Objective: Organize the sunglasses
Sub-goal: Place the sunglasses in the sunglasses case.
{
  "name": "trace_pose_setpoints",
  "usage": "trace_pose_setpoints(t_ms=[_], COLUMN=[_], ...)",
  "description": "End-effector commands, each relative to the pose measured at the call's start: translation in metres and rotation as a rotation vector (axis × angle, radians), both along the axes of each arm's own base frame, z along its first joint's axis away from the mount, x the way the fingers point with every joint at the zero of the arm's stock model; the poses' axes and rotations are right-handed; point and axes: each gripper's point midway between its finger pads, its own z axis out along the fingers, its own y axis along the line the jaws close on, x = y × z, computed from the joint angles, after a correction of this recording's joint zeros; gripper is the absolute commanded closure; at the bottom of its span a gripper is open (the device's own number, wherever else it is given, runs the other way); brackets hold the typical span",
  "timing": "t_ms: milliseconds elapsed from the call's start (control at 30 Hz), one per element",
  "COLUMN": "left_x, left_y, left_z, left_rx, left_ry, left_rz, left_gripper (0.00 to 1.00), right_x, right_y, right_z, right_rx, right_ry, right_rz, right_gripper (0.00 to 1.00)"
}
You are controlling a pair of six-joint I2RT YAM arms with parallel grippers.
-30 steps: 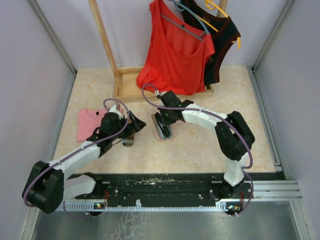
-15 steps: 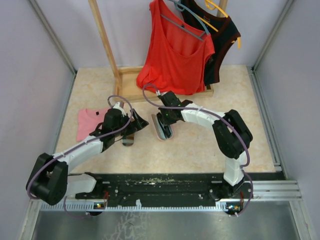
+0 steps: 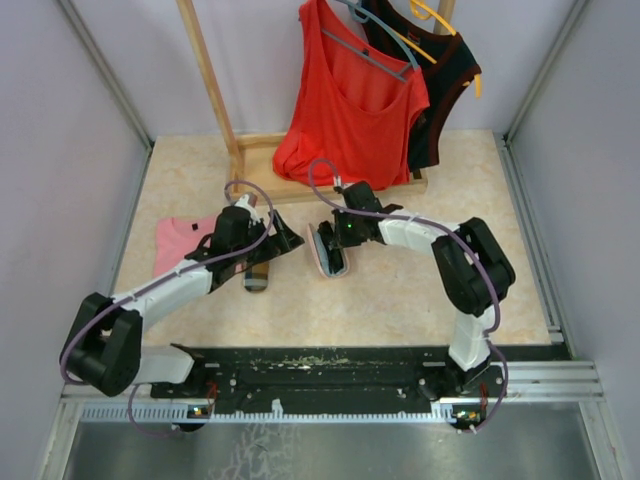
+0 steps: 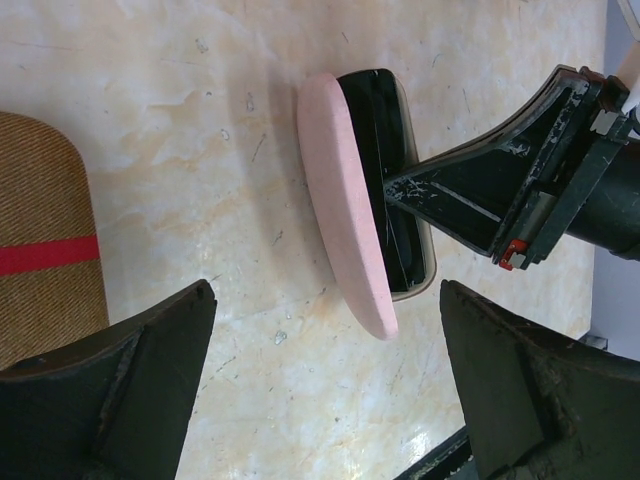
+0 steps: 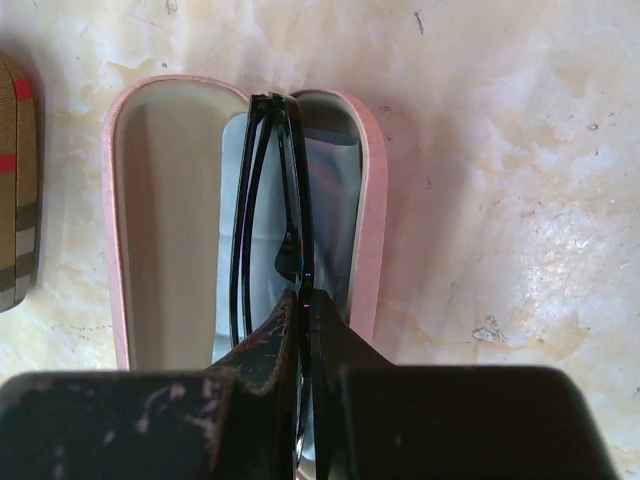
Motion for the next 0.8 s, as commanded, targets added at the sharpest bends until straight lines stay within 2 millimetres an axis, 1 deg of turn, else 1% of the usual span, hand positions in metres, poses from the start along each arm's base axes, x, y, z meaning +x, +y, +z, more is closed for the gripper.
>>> trace_pose_setpoints(t_ms=[0,167,333,433,467,700,767], left_x=[0.004,0.010,0.012,0.012,0.012,0.008,0.008], left_y=[-0.013,-0.027,-0.051,-0.064,-0.066,-0.079,-0.083], left_z=[0.008,0.010,0.012,0.007,0.002,-0.017,-0.017], left_rx=[0.004,0.007,-0.024,-0.060,-0.062,-0.114,-0.143], left_ry=[-0.016,-0.016,-0.026,-0.011,0.000,0.026,0.014], left_rz=[-0.047,-0.079,-0.128,-0.156,-0.159,-0.200,-0.212], left_gripper=[0.02,0.01,0.00,0.00,0.00,0.00,0.00], right_x=[0.003,0.000,-0.002,-0.004,-0.006,-0.012,-0.014], right_y=[-0.003,-0.013,-0.021,-0.022,-0.024,-0.036,-0.038], right_z=[0.006,0.004,0.006,0.006,0.004,0.000,0.000], right_rx=[0.070,0.099,0.141,0.170,0.175,0.236,0.251], right_ry=[-0.011,0.002,-0.004,-0.008,-0.003,-0.007,-0.007], right_rz=[-0.018,-0.042,-0.096,-0.124,-0.135,-0.210,-0.219], right_gripper=[0.97,0.96,0.93,0.92,0.92,0.89,0.89])
